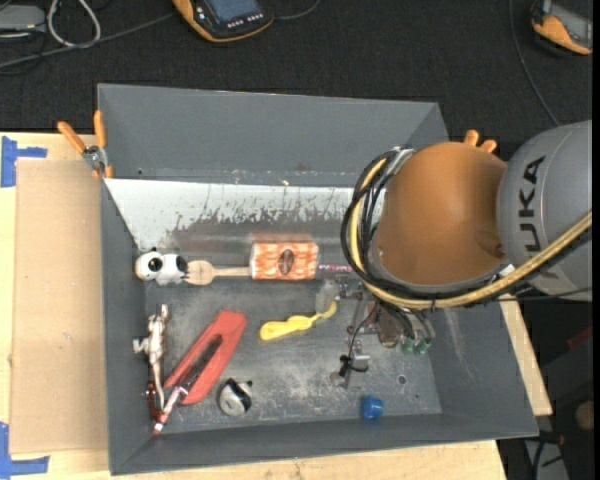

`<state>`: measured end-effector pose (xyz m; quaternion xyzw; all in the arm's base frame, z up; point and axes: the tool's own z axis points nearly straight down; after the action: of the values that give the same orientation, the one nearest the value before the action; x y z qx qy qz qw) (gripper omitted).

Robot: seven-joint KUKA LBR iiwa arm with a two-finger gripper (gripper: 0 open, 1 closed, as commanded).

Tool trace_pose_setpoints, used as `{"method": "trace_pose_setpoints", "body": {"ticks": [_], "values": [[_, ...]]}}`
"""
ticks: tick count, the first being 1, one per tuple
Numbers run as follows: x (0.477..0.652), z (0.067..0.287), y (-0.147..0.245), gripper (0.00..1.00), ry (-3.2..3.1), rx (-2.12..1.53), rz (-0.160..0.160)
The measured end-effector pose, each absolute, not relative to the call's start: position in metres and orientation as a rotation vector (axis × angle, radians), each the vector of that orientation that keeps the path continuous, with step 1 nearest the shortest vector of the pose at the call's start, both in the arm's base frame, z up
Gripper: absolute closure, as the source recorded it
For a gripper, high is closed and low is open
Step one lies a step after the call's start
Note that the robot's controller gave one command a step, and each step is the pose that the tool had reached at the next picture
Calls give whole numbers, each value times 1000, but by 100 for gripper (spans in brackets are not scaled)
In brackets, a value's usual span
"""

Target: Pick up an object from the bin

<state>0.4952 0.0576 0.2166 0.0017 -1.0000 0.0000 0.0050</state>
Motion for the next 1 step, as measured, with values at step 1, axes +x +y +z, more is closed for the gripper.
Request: {"method": "trace_pose_setpoints", "body": {"ticks": [1], "values": [[497, 220, 57, 0, -3140, 2, -1]]}}
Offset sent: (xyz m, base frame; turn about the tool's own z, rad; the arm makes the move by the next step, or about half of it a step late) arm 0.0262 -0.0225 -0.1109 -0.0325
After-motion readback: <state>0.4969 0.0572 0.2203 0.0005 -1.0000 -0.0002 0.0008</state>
